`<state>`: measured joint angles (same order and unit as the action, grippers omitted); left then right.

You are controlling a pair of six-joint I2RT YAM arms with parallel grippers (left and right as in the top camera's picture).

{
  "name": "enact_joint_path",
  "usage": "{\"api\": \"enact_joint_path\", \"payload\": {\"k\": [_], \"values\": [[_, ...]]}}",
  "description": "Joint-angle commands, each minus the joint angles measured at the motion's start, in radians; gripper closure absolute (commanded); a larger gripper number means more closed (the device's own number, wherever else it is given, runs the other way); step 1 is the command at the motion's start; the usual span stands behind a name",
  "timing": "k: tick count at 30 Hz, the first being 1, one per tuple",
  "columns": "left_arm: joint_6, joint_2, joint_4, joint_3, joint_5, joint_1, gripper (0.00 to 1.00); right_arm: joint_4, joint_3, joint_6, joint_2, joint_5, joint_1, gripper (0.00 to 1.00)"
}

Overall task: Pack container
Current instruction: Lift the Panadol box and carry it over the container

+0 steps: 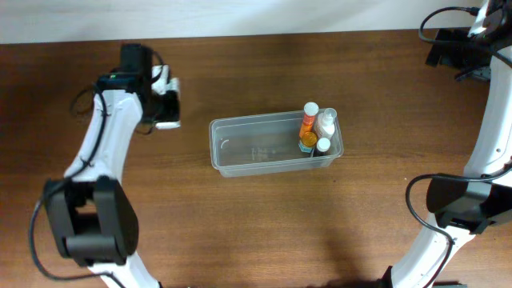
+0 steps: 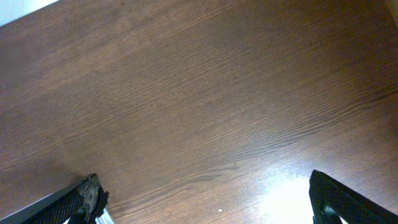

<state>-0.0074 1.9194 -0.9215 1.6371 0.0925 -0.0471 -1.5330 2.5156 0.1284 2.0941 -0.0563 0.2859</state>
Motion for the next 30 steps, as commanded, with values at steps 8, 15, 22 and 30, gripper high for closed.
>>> {"api": "enact_joint_path", "payload": {"k": [8,15,22,30], "values": [[0.41,-0.146,-0.12,0.028,0.04,-0.255,0.58,0.003,0.018,0.003,-0.023,-0.008,0.003,0.02],[0.461,-0.141,-0.134,0.014,-0.018,-0.377,0.58,0.003,0.018,0.003,-0.023,-0.008,0.003,0.02],[0.479,-0.082,-0.119,0.013,-0.018,-0.435,0.58,0.003,0.018,0.003,-0.023,-0.008,0.003,0.01],[0.706,0.05,-0.112,0.013,-0.014,-0.479,0.58,0.003,0.018,0.003,-0.023,-0.008,0.003,0.02]]}}
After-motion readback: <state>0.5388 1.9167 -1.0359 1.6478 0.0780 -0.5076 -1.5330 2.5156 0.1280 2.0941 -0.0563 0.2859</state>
